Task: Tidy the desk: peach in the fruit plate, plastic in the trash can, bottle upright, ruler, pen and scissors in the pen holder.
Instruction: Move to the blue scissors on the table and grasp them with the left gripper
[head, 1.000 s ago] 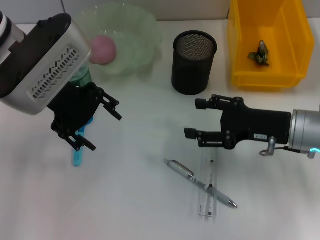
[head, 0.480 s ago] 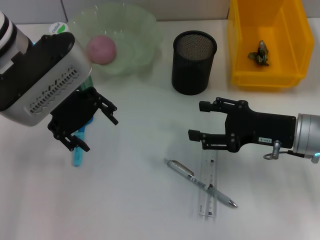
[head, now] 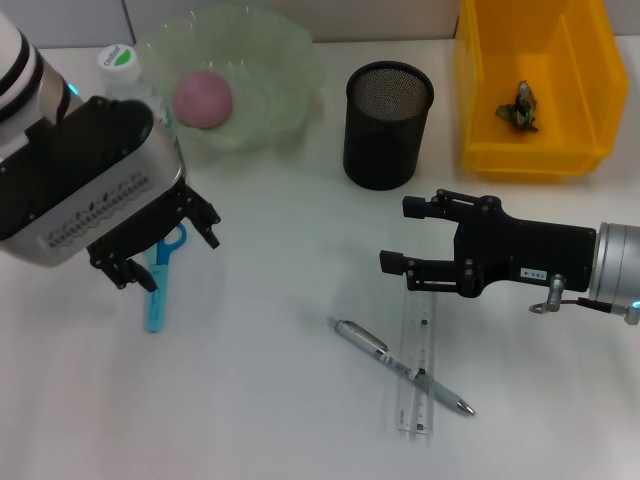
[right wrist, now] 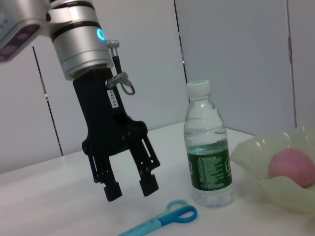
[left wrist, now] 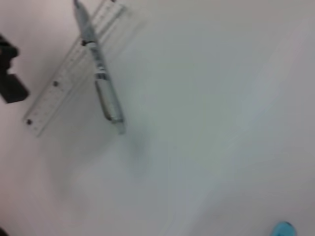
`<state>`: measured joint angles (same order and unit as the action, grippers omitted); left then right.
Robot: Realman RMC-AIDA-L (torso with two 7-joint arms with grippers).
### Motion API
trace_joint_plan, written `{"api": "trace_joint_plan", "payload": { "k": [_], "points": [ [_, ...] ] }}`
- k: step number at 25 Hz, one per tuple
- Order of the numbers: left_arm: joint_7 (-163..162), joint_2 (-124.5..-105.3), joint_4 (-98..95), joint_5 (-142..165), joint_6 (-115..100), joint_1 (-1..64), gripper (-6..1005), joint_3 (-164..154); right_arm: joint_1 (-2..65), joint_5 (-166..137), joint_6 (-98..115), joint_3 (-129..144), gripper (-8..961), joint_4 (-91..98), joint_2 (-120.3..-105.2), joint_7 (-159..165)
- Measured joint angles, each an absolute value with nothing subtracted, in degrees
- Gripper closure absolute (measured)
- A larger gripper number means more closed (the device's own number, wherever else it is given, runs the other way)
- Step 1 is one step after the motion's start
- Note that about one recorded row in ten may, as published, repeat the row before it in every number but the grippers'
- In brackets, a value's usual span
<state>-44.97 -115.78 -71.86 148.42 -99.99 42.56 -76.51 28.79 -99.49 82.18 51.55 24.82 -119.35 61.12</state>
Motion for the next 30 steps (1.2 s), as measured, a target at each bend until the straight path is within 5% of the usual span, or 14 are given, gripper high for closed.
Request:
{"api": "trace_joint_plan", "payload": {
  "k": [9, 16, 30],
  "points": [
    [-41.4, -115.15, -72.2, 147.4, -99.4, 40.8, 214, -78.4, 28.9, -99.4, 82.4, 51.5, 140, 25.0, -119.3, 61.2],
    [-41.4, -115.27, -71.8, 147.6, -98.7, 40.6, 322, -79.4, 29.0, -99.4, 82.5, 51.5, 140, 25.0, -119.26, 61.3],
    [-41.4, -118.4, -71.4, 153.8, -98.2, 42.7, 343, -77.6, 27.2, -98.1, 84.0, 51.5, 140, 25.1, -119.26, 62.3]
  ]
}}
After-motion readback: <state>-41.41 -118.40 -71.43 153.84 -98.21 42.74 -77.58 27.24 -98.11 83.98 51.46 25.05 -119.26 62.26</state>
